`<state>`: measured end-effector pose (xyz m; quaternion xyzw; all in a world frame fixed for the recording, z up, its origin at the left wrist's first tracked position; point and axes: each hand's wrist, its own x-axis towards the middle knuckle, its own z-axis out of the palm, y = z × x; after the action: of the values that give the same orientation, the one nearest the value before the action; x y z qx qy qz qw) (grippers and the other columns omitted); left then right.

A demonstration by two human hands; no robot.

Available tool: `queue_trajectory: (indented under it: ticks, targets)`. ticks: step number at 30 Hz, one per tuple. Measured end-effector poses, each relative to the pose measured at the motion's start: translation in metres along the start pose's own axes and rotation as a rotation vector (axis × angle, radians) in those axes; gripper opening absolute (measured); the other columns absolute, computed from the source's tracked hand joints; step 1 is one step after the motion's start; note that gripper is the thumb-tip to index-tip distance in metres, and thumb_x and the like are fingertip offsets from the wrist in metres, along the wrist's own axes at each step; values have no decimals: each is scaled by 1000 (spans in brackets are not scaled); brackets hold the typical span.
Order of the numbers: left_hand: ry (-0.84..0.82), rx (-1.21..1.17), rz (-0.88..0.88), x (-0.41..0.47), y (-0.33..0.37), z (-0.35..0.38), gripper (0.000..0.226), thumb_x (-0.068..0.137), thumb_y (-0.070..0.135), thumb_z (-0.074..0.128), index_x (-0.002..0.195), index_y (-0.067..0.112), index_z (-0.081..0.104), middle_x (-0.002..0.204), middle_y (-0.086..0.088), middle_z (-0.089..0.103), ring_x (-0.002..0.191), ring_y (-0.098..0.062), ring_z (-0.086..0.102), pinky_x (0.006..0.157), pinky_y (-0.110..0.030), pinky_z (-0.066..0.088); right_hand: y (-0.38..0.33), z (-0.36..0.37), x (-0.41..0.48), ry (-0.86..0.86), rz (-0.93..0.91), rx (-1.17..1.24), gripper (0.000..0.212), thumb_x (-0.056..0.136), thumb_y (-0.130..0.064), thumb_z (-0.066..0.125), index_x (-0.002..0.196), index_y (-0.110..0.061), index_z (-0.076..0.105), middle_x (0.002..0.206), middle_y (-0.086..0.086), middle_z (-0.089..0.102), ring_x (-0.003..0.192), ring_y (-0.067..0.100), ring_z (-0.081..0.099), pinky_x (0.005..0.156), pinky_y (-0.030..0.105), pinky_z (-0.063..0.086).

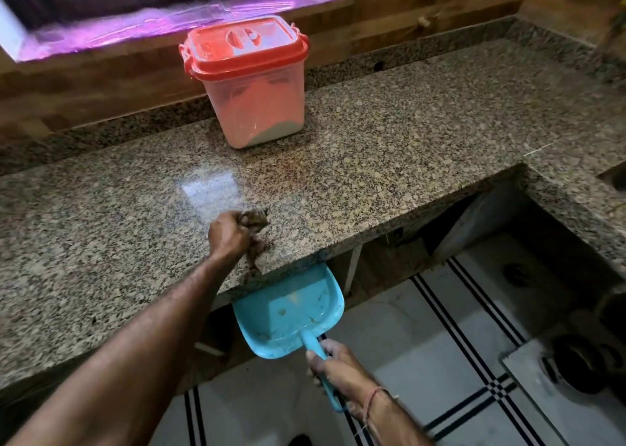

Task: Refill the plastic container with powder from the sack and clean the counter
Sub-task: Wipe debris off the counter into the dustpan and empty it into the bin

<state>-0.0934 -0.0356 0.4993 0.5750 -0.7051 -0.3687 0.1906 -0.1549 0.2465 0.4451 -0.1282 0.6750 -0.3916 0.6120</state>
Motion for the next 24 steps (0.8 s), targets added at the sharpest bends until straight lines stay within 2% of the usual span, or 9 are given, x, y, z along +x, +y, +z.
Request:
queue_trajectory:
  ticks: [3, 6, 8, 11, 15, 18, 19, 21, 24]
  targets:
    - [-116, 22, 85, -6, -4, 18, 14, 99, 17, 64, 109, 10, 72, 98, -1, 73, 73, -10, 68, 54, -22, 52, 8, -1, 1, -7, 8, 11, 10, 100, -20, 58, 103, -10, 60, 84, 8, 61, 58, 6, 54, 49, 16, 44]
    - [-263, 149, 210, -20, -11, 50, 17, 101, 26, 64, 94, 17, 77, 88, 3, 74, 73, -12, 66, 56, -22, 48, 14, -4, 3, -4, 13, 6, 16, 101, -21, 58, 110, -7, 60, 85, 8, 60, 58, 5, 54, 49, 16, 44]
    - [-296, 214, 279, -23, -6, 61, 20, 104, 21, 58, 92, 14, 72, 84, -1, 71, 76, -14, 61, 64, -26, 50, 18, -5, 5, 8, 10, 8, 15, 101, -21, 59, 111, -10, 59, 83, 7, 60, 57, 5, 54, 50, 15, 44]
    - [-348, 203, 334, -21, -3, 58, 15, 102, 18, 60, 94, 13, 71, 88, -2, 70, 80, -13, 62, 80, -33, 57, 23, -5, 7, 19, 12, 9, 16, 101, -19, 58, 113, -8, 59, 80, 7, 60, 57, 6, 54, 49, 15, 43]
    - [-287, 236, 407, -36, -17, 52, 8, 94, 22, 72, 97, 17, 77, 96, 1, 74, 85, -9, 64, 85, -32, 58, 24, 1, 8, 10, 4, 0, 14, 101, -19, 58, 112, -11, 62, 80, 5, 61, 53, 2, 55, 48, 15, 43]
    - [-283, 294, 486, -65, -21, 55, 16, 92, 28, 72, 98, 15, 78, 96, 3, 68, 86, -8, 62, 78, -21, 54, 20, 3, 7, 5, -2, -6, 12, 100, -20, 59, 110, -13, 61, 78, 4, 62, 53, 2, 56, 48, 15, 43]
    - [-317, 312, 467, -74, -24, 56, 18, 93, 31, 71, 96, 15, 78, 93, 4, 66, 84, -9, 63, 74, -20, 52, 19, 3, 6, 6, -10, -11, 9, 101, -20, 58, 107, -14, 61, 78, 4, 62, 53, 3, 55, 48, 15, 43]
    - [-325, 336, 390, -86, -35, 56, 16, 91, 35, 75, 91, 19, 79, 87, 6, 69, 79, -11, 68, 67, -26, 55, 16, 0, 4, 1, -29, -33, 4, 101, -18, 58, 99, -15, 59, 78, 6, 61, 53, 3, 54, 46, 14, 42]
    - [-205, 210, 186, -97, -58, 51, 8, 84, 24, 77, 91, 26, 80, 83, 10, 76, 80, -8, 72, 71, -34, 59, 19, -5, -1, -14, -42, -64, 8, 100, -16, 58, 94, -12, 57, 77, 8, 60, 50, 2, 54, 46, 14, 42]
